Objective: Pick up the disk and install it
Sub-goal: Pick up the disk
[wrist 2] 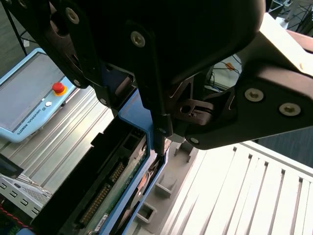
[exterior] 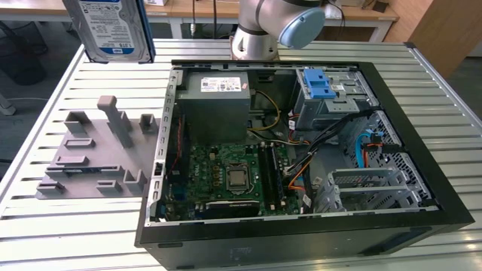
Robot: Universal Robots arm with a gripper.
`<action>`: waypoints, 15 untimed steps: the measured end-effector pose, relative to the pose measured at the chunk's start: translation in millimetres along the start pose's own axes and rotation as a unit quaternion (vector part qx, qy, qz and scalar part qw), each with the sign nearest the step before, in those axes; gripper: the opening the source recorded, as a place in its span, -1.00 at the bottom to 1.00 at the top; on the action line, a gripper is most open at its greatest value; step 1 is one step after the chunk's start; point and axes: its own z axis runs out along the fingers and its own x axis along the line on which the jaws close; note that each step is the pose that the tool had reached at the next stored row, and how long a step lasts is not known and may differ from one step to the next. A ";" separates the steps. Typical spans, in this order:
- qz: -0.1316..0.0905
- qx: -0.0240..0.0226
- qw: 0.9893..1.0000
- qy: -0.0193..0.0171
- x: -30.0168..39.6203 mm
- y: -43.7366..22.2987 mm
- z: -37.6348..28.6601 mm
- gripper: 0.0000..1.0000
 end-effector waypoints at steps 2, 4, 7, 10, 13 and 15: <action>0.000 0.000 1.000 0.000 0.0 -1.6 0.0 -0.27; 0.000 0.000 1.000 0.000 -0.1 -3.3 0.0 -0.27; 0.000 0.000 1.000 0.000 -0.1 -6.3 -0.1 -0.27; 0.000 0.000 1.000 0.000 -0.2 -9.5 -0.1 -0.27; 0.000 0.000 1.000 0.000 -0.3 -12.6 -0.1 -0.27; 0.000 0.000 1.000 0.000 -0.3 -14.7 -0.1 -0.27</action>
